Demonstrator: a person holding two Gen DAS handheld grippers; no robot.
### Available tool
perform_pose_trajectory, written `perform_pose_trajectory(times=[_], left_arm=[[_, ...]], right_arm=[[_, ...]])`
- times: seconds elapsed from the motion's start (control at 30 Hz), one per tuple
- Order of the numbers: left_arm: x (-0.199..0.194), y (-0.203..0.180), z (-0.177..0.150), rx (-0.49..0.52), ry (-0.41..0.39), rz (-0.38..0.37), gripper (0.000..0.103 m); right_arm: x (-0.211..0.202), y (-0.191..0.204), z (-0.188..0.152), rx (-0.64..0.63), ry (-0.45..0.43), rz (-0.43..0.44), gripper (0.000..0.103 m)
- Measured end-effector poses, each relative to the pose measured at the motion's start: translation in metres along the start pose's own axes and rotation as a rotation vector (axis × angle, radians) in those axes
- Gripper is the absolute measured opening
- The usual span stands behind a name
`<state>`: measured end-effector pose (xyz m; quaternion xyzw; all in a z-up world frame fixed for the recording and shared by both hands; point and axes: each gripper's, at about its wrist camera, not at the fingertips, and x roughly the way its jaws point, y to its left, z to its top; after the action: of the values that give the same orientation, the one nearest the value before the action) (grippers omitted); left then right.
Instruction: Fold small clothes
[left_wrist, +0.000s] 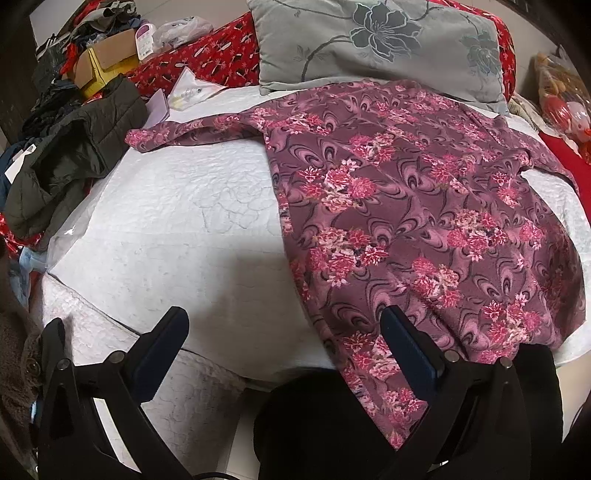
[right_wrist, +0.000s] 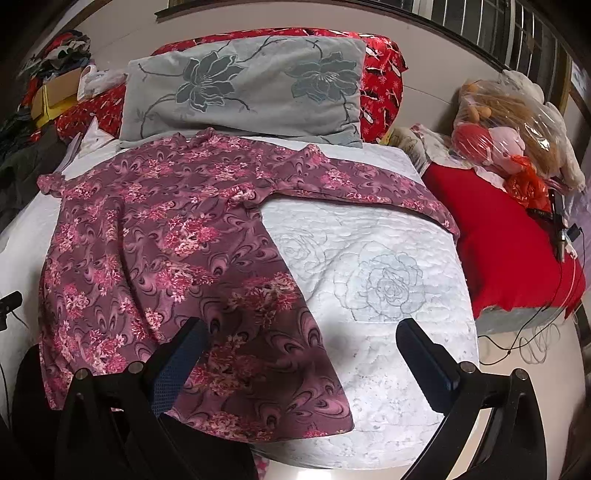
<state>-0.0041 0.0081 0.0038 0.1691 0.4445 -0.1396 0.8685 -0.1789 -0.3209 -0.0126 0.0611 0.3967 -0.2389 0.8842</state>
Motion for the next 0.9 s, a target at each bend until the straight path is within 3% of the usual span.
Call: perform_pose_trajectory(times=[0.9], left_arm=[[0.011, 0.002, 0.002, -0.012, 0.034, -0.006, 0.103]], right_arm=[[0.012, 0.004, -0.002, -0.010, 0.027, 0.011, 0.102]])
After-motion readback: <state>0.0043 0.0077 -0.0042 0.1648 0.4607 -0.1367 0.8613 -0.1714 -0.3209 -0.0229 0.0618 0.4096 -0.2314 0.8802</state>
